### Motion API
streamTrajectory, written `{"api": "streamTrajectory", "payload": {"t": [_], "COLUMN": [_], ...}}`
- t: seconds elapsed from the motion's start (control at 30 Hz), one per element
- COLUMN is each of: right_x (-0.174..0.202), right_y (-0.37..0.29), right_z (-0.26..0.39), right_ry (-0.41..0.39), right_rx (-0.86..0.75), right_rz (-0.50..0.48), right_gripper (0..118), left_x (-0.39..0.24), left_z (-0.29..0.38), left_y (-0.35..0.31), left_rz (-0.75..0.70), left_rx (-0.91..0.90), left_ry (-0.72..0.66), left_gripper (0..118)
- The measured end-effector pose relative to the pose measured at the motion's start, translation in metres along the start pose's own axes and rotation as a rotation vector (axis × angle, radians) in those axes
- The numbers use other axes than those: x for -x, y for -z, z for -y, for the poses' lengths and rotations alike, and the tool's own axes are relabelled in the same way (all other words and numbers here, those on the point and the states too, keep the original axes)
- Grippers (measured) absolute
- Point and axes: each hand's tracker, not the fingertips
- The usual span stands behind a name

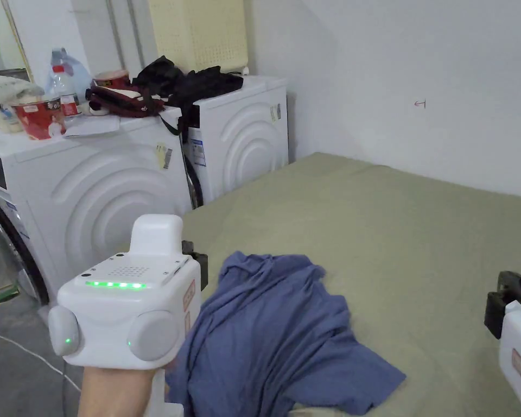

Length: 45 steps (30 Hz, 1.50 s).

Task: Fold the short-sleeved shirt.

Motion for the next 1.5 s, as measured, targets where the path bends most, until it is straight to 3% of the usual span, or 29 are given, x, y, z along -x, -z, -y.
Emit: {"api": "streamTrajectory", "payload": {"t": [0.13,0.5,0.53,0.57,0.6,0.63,0.67,0.7,0.73,0.9,0.97,1.0,1.03,1.07,1.13,1.17,1.2,1.3,1.37,1.5], "right_x": [0.003,-0.005,-0.005,-0.008,-0.009,-0.009,-0.008,-0.006,-0.007,-0.012,-0.013,-0.015,-0.016,-0.018,-0.021,-0.022,-0.025,-0.033,-0.04,-0.062], "right_y": [0.007,0.024,0.025,0.03,0.032,0.034,0.036,0.034,0.035,0.043,0.043,0.043,0.043,0.041,0.036,0.033,0.029,0.014,0.003,-0.014], "right_z": [0.013,0.054,0.058,0.068,0.073,0.077,0.081,0.084,0.087,0.108,0.11,0.111,0.112,0.111,0.11,0.11,0.109,0.108,0.107,0.111], "right_ry": [-0.024,0.001,0.004,0.008,0.007,0.001,-0.006,-0.006,-0.005,-0.015,-0.014,-0.011,-0.006,0.003,0.014,0.017,0.021,0.03,0.037,0.068], "right_rx": [0.035,0.179,0.19,0.204,0.219,0.229,0.239,0.241,0.248,0.297,0.309,0.315,0.318,0.318,0.319,0.318,0.315,0.313,0.309,0.309], "right_rz": [-0.004,0.0,-0.001,-0.005,-0.009,-0.011,-0.008,-0.008,-0.012,-0.011,-0.007,-0.003,0.001,0.003,0.007,0.014,0.019,0.037,0.059,0.102], "right_gripper": [0,0,0,0,0,0,0,0,0,0,0,0,0,0,0,0,0,0,0,0], "left_x": [-0.005,-0.054,-0.058,-0.06,-0.062,-0.064,-0.061,-0.054,-0.055,-0.067,-0.071,-0.071,-0.071,-0.058,-0.05,-0.048,-0.052,-0.063,-0.067,-0.075], "left_z": [0.018,0.084,0.091,0.099,0.108,0.116,0.133,0.134,0.144,0.169,0.156,0.15,0.145,0.151,0.141,0.137,0.141,0.138,0.125,0.11], "left_y": [0.03,0.158,0.169,0.181,0.193,0.202,0.224,0.227,0.229,0.253,0.239,0.236,0.231,0.264,0.264,0.267,0.243,0.221,0.241,0.241], "left_rz": [0.046,0.168,0.18,0.186,0.198,0.223,0.211,0.214,0.193,0.151,0.227,0.191,0.201,0.2,0.134,0.18,0.223,0.155,0.15,0.224], "left_rx": [0.076,0.429,0.48,0.537,0.591,0.632,0.712,0.626,0.671,0.779,0.783,0.789,0.784,0.747,0.694,0.655,0.756,0.672,0.655,0.675], "left_ry": [0.014,0.043,0.049,0.047,0.055,0.054,0.049,0.102,0.03,0.091,0.042,0.055,0.05,0.023,0.045,0.014,-0.026,0.099,0.097,0.003], "left_gripper": [0,0,12,49,101,115,110,109,109,114,104,103,91,70,1,1,1,1,1,1]}}
